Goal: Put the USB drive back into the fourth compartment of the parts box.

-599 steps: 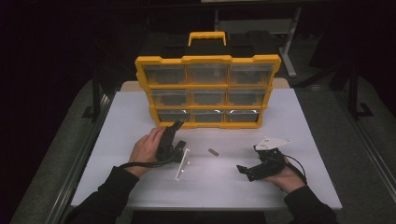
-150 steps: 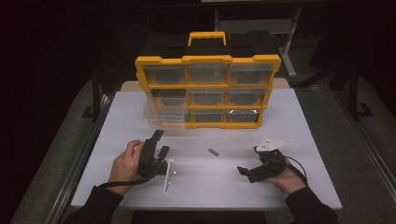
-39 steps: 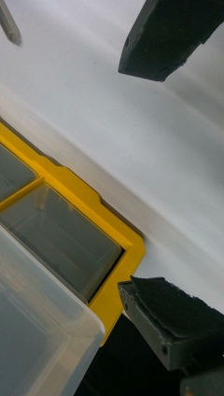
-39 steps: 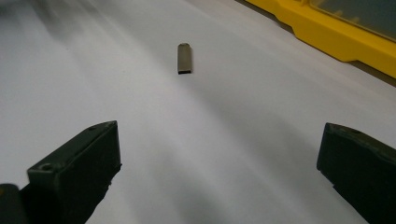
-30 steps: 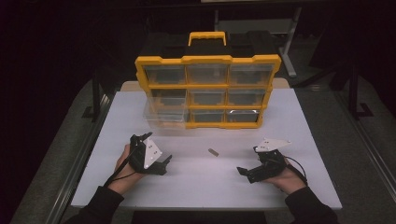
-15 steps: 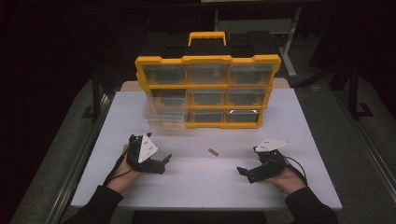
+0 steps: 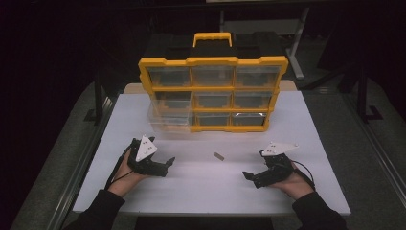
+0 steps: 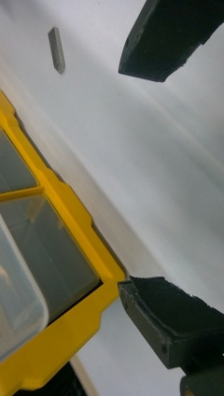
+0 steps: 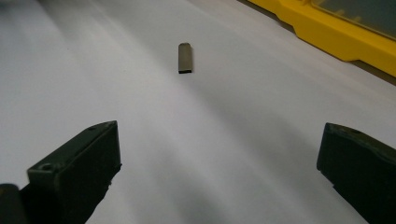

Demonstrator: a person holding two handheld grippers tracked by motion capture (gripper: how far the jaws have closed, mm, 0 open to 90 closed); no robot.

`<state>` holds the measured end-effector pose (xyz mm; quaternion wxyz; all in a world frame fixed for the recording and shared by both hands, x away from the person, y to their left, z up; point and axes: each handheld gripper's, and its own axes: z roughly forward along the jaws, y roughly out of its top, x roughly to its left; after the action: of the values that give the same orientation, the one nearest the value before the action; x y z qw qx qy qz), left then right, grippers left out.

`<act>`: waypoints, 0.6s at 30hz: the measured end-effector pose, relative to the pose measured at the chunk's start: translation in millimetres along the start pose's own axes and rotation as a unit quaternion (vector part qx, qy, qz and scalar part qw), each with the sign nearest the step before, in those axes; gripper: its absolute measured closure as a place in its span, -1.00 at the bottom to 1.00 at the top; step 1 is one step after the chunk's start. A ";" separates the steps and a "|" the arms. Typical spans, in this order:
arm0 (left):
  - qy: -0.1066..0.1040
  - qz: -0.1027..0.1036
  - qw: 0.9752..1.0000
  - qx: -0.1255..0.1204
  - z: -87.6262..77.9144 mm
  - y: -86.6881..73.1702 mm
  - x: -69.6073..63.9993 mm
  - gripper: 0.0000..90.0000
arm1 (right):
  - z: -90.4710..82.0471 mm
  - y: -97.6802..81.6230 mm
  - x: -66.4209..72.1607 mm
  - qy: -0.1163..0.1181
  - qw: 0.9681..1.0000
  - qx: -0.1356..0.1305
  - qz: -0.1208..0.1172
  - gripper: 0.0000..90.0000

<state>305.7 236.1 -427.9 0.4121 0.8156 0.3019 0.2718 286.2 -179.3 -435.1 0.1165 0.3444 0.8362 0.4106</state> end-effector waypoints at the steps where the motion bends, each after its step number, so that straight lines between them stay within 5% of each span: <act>1: -0.005 -0.005 1.000 0.001 -0.1 -0.2 1.2 -1.00 | 0.0 0.0 0.0 0.000 1.000 0.000 0.000 -1.00; 6: -0.025 -0.036 0.999 -0.003 -0.4 -1.7 7.5 -1.00 | 0.3 0.1 0.5 0.000 1.000 0.001 0.000 -1.00; 18: -0.053 -0.061 0.997 -0.011 -10.7 -10.6 20.7 -1.00 | 1.9 1.3 1.5 0.002 1.000 0.004 0.004 -1.00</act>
<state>309.3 261.5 -427.2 0.4522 0.8042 0.3260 0.2060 286.6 -176.6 -435.1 0.1117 0.3473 0.8368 0.4083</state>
